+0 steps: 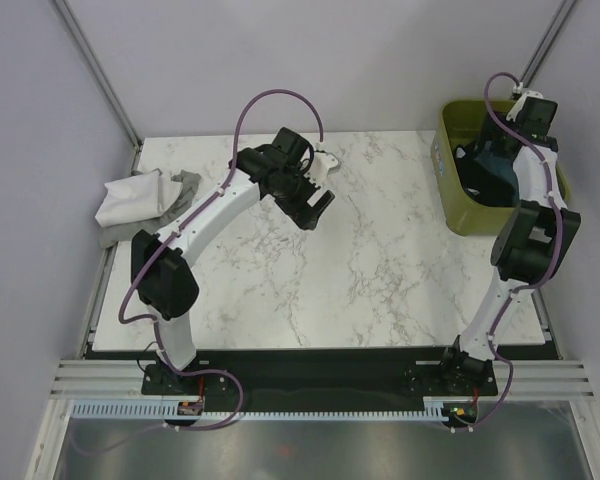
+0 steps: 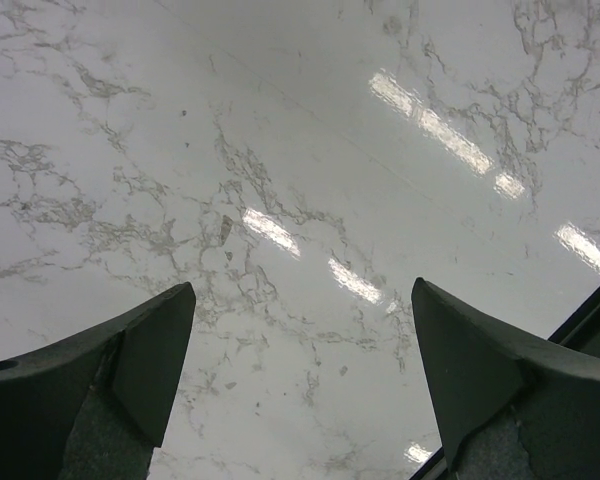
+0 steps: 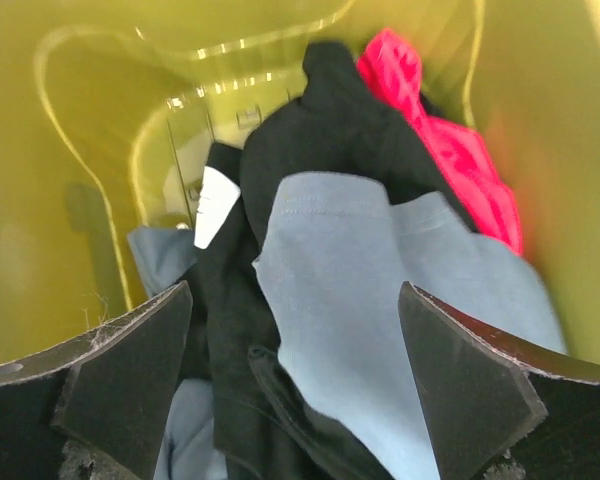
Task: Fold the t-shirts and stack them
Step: Grab the tshirt from the pile, then move the tshirt to the center of the board
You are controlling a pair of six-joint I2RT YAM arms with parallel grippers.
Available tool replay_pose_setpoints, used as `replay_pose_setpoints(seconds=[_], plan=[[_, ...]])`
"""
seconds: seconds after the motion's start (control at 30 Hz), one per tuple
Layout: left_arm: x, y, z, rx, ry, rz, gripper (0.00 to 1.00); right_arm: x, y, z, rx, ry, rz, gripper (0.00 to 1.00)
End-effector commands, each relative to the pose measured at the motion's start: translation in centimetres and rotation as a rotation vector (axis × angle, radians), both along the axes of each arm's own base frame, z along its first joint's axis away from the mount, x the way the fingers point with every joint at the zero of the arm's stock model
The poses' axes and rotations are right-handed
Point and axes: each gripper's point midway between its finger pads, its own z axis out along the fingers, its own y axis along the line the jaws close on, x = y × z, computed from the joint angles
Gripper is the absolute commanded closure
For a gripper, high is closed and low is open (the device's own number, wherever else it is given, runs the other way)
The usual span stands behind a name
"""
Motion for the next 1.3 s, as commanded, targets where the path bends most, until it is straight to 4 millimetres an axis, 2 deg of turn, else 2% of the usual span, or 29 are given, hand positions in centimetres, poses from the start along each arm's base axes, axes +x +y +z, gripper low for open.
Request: replay_pose_setpoints(seconds=[0.0,0.07,0.13,0.17,0.2,0.3,0.33,0.43,0.47,0.53,0.57,0.63,0.67,0.73,0.77,0.87,0.93,0.97,1.03,1.07,1.17,1.27], plan=[[2.3,-0.2,1.9,-0.008,-0.096,0.021,0.03,0.7,-0.3,-1.6,-0.020,0.029,-0.001,0.08],[2.6,-0.4,1.9,-0.008,-0.100,0.024,0.03,0.9,-0.4,-2.6,-0.038,0.048,-0.005,0.09],[2.7,-0.6,2.0,-0.012,-0.100,0.024,0.03,1.1,-0.6,-2.9,-0.045,0.054,-0.007,0.24],[2.8,-0.7,2.0,-0.012,-0.102,0.025,0.03,1.3,-0.5,-2.6,-0.047,0.044,0.003,0.39],[2.9,-0.7,2.0,-0.012,-0.103,0.025,0.03,1.3,-0.3,-2.2,-0.050,0.037,0.009,0.66],[3.0,-0.6,1.9,-0.007,-0.103,0.032,0.05,1.0,-0.1,0.1,-0.076,0.005,0.009,1.00],[3.0,-0.6,1.8,-0.006,-0.102,0.037,0.05,0.8,0.0,0.9,-0.083,-0.008,0.013,1.00],[3.5,-0.2,1.9,0.010,-0.126,0.065,0.07,0.0,0.7,5.9,-0.109,-0.093,0.016,1.00],[4.1,-0.1,2.4,0.010,-0.154,0.082,0.07,-0.5,1.0,9.7,-0.129,-0.165,0.010,1.00],[5.2,0.5,3.3,0.031,-0.213,0.123,0.06,-1.2,1.9,14.3,-0.159,-0.251,0.024,1.00],[5.7,0.4,4.2,0.017,-0.240,0.133,0.06,-2.1,3.3,18.5,-0.190,-0.331,0.056,1.00],[7.2,1.1,5.6,0.031,-0.308,0.201,0.03,-3.2,4.8,22.7,-0.248,-0.411,0.111,1.00],[7.8,1.3,6.7,0.019,-0.338,0.233,0.03,-4.6,5.9,26.2,-0.267,-0.486,0.136,1.00],[8.6,1.7,8.1,-0.003,-0.373,0.274,0.01,-6.1,8.0,30.8,-0.270,-0.617,0.213,1.00],[9.1,2.1,9.0,-0.012,-0.397,0.318,0.01,-7.8,9.5,34.5,-0.256,-0.721,0.239,1.00],[10.0,3.5,10.9,-0.060,-0.425,0.376,0.01,-11.4,14.4,40.5,-0.167,-0.885,0.348,1.00],[10.9,5.1,11.8,-0.064,-0.452,0.432,0.01,-13.4,17.4,43.1,-0.092,-0.958,0.442,1.00],[11.1,5.9,12.2,-0.060,-0.467,0.464,0.00,-15.1,19.3,45.3,-0.067,-1.015,0.494,1.00],[11.8,7.7,12.9,-0.067,-0.483,0.513,0.01,-17.1,21.6,47.8,0.033,-1.091,0.561,1.00],[12.0,8.1,12.9,-0.075,-0.475,0.521,0.01,-18.8,22.6,50.2,0.053,-1.168,0.595,1.00],[12.6,10.0,12.6,-0.048,-0.482,0.569,0.00,-21.9,23.9,54.4,0.155,-1.299,0.650,1.00],[12.5,10.7,12.4,-0.038,-0.478,0.588,0.01,-24.2,24.3,57.3,0.210,-1.410,0.682,1.00]])
